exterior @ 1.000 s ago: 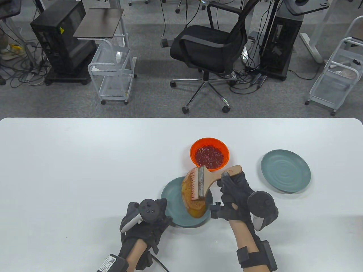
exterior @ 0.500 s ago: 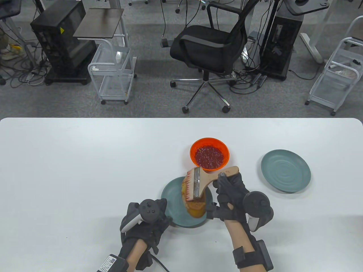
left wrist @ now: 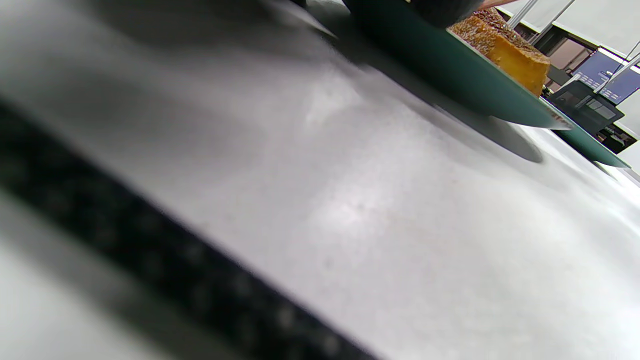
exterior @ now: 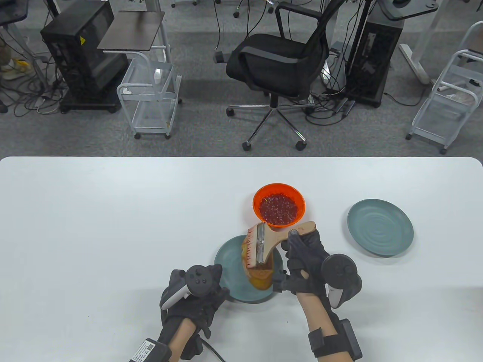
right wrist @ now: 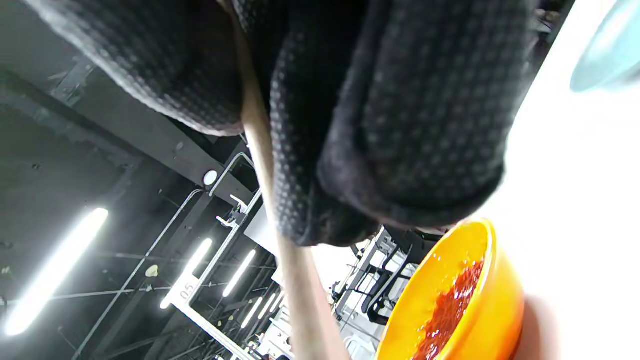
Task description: Dip brush into ketchup and spread onto bread slice
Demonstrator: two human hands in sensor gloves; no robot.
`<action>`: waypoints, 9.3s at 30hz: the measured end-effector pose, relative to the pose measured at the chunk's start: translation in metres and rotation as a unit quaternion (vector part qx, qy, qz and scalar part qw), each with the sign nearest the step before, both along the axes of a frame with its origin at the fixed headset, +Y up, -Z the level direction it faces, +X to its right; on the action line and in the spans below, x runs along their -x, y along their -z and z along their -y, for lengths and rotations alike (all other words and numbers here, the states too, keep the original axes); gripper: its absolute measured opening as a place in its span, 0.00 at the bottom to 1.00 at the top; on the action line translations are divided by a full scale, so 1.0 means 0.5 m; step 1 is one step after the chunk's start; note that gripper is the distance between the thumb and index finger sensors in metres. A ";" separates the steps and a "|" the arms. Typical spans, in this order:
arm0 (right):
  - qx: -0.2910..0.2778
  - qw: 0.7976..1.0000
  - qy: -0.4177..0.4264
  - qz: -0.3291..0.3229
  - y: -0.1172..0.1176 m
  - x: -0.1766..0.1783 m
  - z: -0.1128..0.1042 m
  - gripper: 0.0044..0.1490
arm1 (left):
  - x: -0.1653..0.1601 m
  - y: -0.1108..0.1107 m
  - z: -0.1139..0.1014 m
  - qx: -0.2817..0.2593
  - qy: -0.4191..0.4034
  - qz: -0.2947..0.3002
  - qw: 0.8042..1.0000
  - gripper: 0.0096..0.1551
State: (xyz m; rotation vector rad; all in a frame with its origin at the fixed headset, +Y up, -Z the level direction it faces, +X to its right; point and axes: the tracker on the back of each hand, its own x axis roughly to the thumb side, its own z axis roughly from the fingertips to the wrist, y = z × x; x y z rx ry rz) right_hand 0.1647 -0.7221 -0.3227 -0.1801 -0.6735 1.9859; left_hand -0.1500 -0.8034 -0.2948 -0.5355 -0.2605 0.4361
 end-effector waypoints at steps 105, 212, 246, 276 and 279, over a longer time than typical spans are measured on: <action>0.029 0.996 0.074 -0.031 0.018 -0.040 0.024 0.27 | 0.000 -0.001 0.000 0.000 0.001 0.001 1.000 0.40; -0.051 0.979 -0.189 -0.064 0.130 -0.004 -0.230 0.26 | 0.000 0.000 0.001 0.007 -0.005 0.003 1.000 0.40; 0.081 0.945 -0.310 -0.056 0.311 0.082 -0.136 0.26 | 0.001 0.001 0.002 0.015 -0.009 0.008 1.000 0.40; -0.013 0.999 0.008 -0.049 -0.014 -0.028 -0.038 0.26 | 0.001 0.001 0.001 0.012 -0.004 0.007 1.000 0.40; -0.002 0.999 0.006 -0.051 -0.013 -0.014 -0.019 0.26 | 0.001 0.001 0.002 0.012 -0.004 0.007 1.000 0.40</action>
